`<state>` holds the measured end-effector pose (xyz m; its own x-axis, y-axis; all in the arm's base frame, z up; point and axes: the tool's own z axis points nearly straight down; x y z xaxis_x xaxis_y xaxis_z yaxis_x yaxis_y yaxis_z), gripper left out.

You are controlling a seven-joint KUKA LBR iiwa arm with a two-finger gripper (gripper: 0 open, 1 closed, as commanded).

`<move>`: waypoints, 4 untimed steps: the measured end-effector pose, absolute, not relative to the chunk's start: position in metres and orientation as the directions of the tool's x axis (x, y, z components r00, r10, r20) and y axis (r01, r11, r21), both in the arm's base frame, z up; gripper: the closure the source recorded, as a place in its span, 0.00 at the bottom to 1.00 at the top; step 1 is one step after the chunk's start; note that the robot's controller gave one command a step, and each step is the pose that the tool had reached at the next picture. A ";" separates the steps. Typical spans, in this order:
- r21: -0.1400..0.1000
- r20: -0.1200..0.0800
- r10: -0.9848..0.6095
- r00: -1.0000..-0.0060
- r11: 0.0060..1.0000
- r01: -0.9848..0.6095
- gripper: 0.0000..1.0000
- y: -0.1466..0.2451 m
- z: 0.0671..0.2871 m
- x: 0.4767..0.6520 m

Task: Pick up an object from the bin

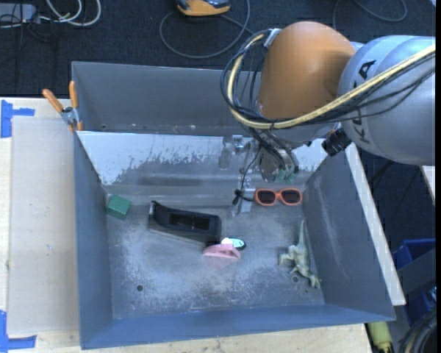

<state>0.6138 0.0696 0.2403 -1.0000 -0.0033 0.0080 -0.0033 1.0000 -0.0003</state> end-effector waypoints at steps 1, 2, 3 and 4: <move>0.000 0.001 -0.002 -1.000 1.000 -0.002 0.00 0.069 0.246 0.615; 0.001 -0.001 0.027 -1.000 1.000 0.027 0.00 0.093 0.181 0.617; 0.000 0.002 0.085 -0.996 0.996 0.085 0.00 0.129 0.158 0.619; 0.001 0.000 0.100 -0.995 0.995 0.100 0.00 0.096 0.138 0.607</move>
Offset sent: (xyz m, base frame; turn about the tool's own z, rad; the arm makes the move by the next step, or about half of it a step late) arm 0.0043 0.0623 -0.1703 0.0711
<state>0.6068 0.0955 0.1382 -0.9950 0.0998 -0.0004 0.0998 0.9950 0.0008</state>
